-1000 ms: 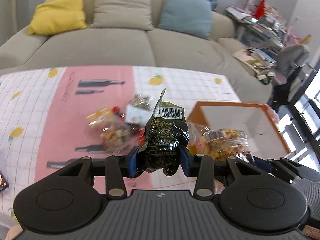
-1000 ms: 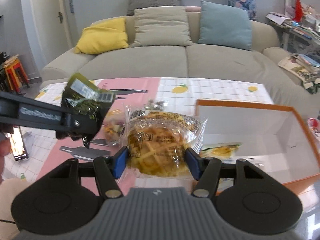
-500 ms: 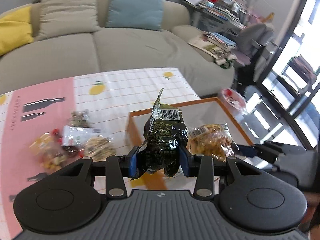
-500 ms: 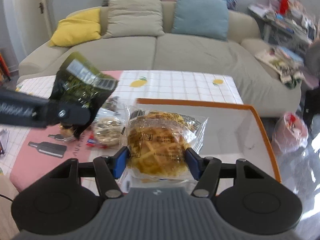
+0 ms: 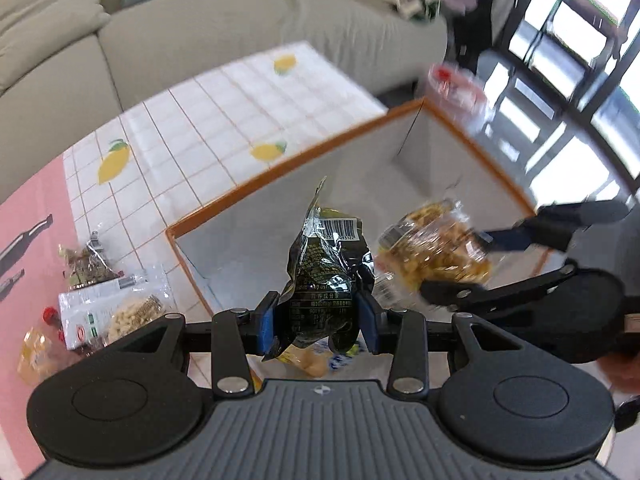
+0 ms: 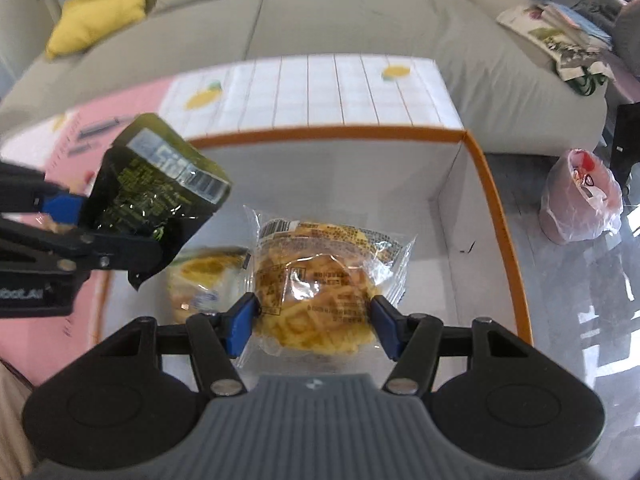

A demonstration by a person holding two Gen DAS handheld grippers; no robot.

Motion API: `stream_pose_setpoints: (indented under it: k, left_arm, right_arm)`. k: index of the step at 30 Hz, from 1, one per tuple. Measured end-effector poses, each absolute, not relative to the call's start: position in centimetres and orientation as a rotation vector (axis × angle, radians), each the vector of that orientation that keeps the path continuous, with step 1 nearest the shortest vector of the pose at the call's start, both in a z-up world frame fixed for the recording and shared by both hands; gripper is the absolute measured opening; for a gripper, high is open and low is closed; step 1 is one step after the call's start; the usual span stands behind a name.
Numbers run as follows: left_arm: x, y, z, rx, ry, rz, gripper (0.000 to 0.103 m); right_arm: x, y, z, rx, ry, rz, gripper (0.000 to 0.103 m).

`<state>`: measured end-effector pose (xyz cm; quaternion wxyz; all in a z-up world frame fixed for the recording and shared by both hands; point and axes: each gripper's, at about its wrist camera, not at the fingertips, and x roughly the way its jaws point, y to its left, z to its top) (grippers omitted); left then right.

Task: Organize snacks
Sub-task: 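Carry the seaweed bag and waffle-biscuit bag with both grippers over the box, then open both grippers to release the two bags into the box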

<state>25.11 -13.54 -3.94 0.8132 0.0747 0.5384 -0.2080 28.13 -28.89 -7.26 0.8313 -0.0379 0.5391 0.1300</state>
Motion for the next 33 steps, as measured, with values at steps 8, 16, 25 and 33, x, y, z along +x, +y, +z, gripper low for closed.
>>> stream_pose_setpoints:
  k: [8, 16, 25, 33]
  left_arm:
    - [27.8, -14.6, -7.4, 0.273, 1.269, -0.410, 0.046]
    - [28.7, -14.9, -9.2, 0.254, 1.423, -0.497, 0.046]
    - [28.6, -15.5, -9.6, 0.317, 1.525, -0.535, 0.044]
    - [28.9, -14.5, -7.8, 0.357, 1.409, -0.466, 0.041]
  right_arm:
    - [29.9, -28.4, -10.0, -0.135, 1.238, 0.290, 0.061]
    - [29.9, -27.9, -10.8, -0.152, 1.278, 0.302, 0.061]
    - [30.1, -28.5, -11.2, -0.128, 1.315, 0.313, 0.061]
    - [29.9, -28.5, -10.7, -0.123, 1.296, 0.319, 0.061]
